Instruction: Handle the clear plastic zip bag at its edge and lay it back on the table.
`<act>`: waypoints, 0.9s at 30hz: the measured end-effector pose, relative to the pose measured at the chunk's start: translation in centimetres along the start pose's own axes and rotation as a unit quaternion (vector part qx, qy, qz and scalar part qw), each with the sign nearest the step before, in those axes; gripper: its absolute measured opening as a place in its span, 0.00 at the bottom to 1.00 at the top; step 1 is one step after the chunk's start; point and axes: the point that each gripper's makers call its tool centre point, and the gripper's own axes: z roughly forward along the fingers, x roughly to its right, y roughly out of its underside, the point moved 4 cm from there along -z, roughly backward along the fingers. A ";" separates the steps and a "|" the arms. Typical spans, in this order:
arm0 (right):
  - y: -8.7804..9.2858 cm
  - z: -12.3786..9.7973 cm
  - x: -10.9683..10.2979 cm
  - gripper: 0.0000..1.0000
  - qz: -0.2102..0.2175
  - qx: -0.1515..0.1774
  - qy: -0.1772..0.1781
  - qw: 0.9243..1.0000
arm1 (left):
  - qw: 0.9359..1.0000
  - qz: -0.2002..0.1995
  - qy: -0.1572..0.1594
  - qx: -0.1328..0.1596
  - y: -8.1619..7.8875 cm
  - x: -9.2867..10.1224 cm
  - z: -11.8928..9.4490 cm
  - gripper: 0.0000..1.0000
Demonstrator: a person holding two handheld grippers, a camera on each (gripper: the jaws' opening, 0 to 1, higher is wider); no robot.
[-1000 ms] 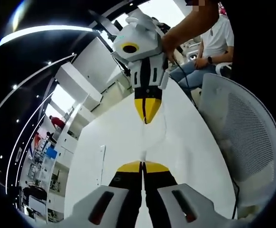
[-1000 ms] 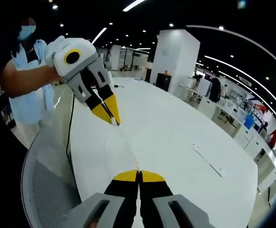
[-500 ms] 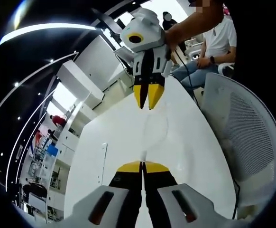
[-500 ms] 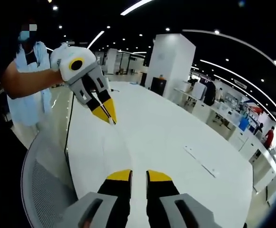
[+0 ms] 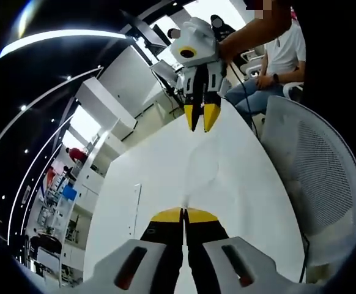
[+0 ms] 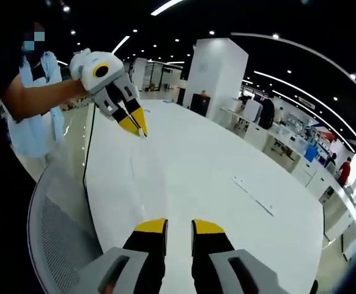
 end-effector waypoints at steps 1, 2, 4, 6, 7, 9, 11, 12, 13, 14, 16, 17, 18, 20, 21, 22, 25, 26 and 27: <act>0.3 0.1 -0.2 0.13 0.001 -0.002 -0.001 1.000 | 1.000 -0.001 -0.001 0.002 -0.1 -0.1 -0.1 0.00; 0.5 0.3 -0.3 0.13 0.001 -0.005 -0.003 1.000 | 1.000 -0.002 -0.002 0.003 -0.1 -0.1 -0.2 0.00; 1.4 0.7 -0.7 0.14 -0.001 -0.014 -0.006 1.000 | 1.000 -0.002 -0.003 0.004 -0.2 -0.1 -0.3 0.00; 1.8 1.0 -1.0 0.15 0.003 -0.013 -0.009 1.000 | 1.000 -0.003 -0.005 0.006 -0.2 -0.2 -0.4 0.00; 2.2 1.2 -1.1 0.16 0.007 -0.012 -0.009 1.000 | 1.000 -0.005 -0.006 0.008 -0.3 -0.2 -0.5 0.00; 2.7 1.7 -1.3 0.17 0.007 -0.004 -0.006 1.000 | 1.000 -0.006 -0.007 0.010 -0.3 -0.2 -0.7 0.00; 3.2 2.1 -1.4 0.18 0.007 -0.003 -0.005 1.000 | 1.000 -0.008 -0.007 0.011 -0.4 -0.2 -0.7 0.00; 3.3 2.4 -1.5 0.18 0.009 0.007 -0.002 1.000 | 1.000 -0.008 -0.008 0.011 -0.4 -0.2 -0.8 0.00; 3.5 2.6 -1.6 0.19 0.010 0.008 -0.003 1.000 | 1.000 -0.009 -0.007 0.012 -0.5 -0.3 -0.9 0.00; 3.6 2.9 -1.6 0.19 0.009 0.017 0.000 1.000 | 1.000 -0.010 -0.008 0.013 -0.5 -0.3 -0.9 0.00; 3.9 3.4 -1.7 0.19 0.012 0.022 -0.001 1.000 | 1.000 -0.013 -0.009 0.017 -0.6 -0.5 -1.1 0.00; 4.1 3.7 -1.8 0.19 0.012 0.024 -0.003 1.000 | 1.000 -0.014 -0.010 0.019 -0.7 -0.5 -1.1 0.00; 4.3 4.1 -1.8 0.19 0.013 0.024 -0.003 1.000 | 1.000 -0.014 -0.010 0.019 -0.7 -0.5 -1.1 0.00; 4.5 4.7 -2.0 0.19 0.017 0.026 -0.005 0.999 | 1.000 -0.014 -0.011 0.020 -1.0 -0.5 -1.2 0.00; 4.5 4.9 -2.0 0.18 0.018 0.026 -0.004 0.999 | 1.000 -0.015 -0.012 0.022 -1.3 -0.6 -1.2 0.00; 4.6 5.1 -2.0 0.18 0.018 0.026 -0.003 1.000 | 0.999 -0.015 -0.014 0.025 -1.5 -0.6 -1.3 0.00; 4.8 5.9 -1.8 0.18 0.020 0.024 0.001 1.000 | 0.999 -0.016 -0.014 0.032 -2.0 -0.7 -1.5 0.00; 4.9 6.1 -1.7 0.18 0.021 0.024 0.002 0.999 | 0.999 -0.016 -0.014 0.034 -2.2 -0.6 -1.5 0.00; 4.9 6.3 -1.6 0.17 0.022 0.025 0.004 0.999 | 0.999 -0.017 -0.014 0.036 -2.3 -0.6 -1.5 0.00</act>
